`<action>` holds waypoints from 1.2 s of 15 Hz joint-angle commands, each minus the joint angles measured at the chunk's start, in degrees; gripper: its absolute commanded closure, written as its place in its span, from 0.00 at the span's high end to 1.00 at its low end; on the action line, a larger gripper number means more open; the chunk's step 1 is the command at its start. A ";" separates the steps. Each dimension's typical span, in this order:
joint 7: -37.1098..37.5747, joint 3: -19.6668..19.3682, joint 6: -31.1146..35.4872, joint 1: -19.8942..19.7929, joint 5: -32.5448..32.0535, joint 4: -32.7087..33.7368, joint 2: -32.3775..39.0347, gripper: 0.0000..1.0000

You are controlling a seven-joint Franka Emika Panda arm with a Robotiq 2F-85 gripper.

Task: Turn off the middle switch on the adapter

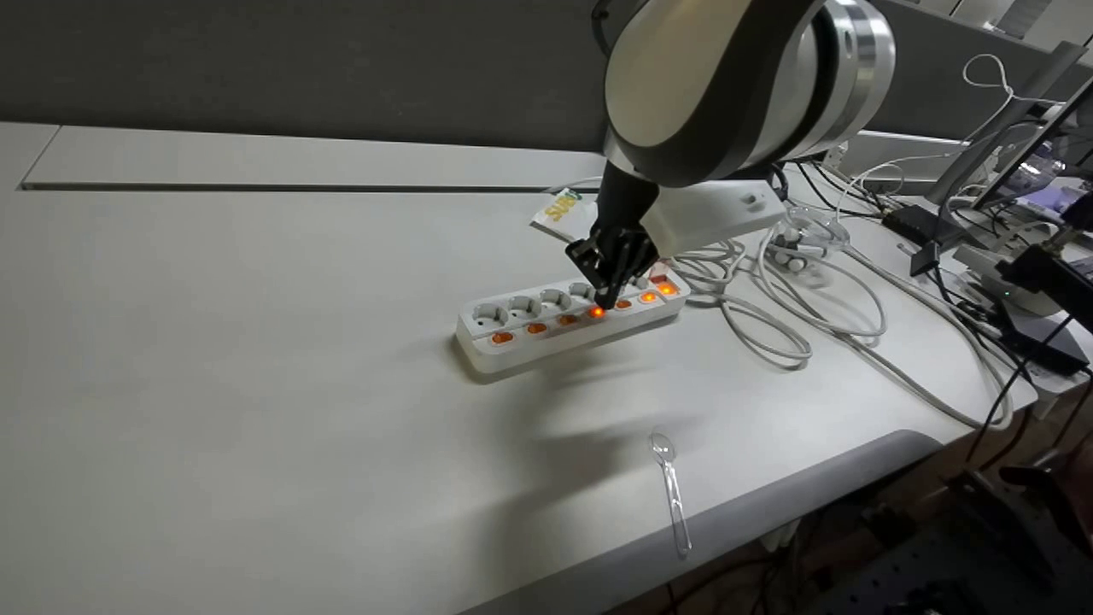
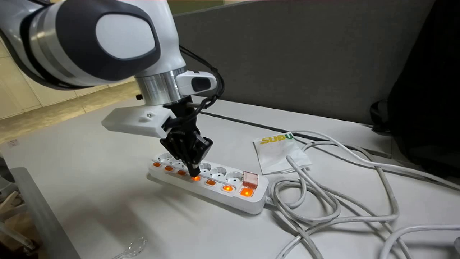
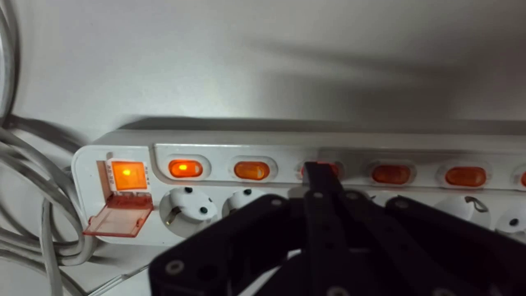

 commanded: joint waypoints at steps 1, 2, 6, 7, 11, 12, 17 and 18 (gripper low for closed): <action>3.04 -1.60 0.15 1.30 -1.20 0.64 0.58 0.00; 3.18 -1.90 0.18 1.43 -1.35 0.61 0.61 0.00; 3.53 -2.74 0.10 1.83 -1.42 0.54 1.01 0.00; 3.34 -2.44 0.19 1.67 -1.00 0.42 1.14 0.00; 2.82 -1.25 -0.14 1.09 0.44 0.24 1.00 0.00; 2.94 -1.25 0.02 1.11 0.54 0.22 0.84 0.00; 2.93 -0.67 -0.06 0.78 1.79 0.15 0.23 0.00; 2.93 -0.58 -0.03 0.79 1.95 0.11 0.19 0.00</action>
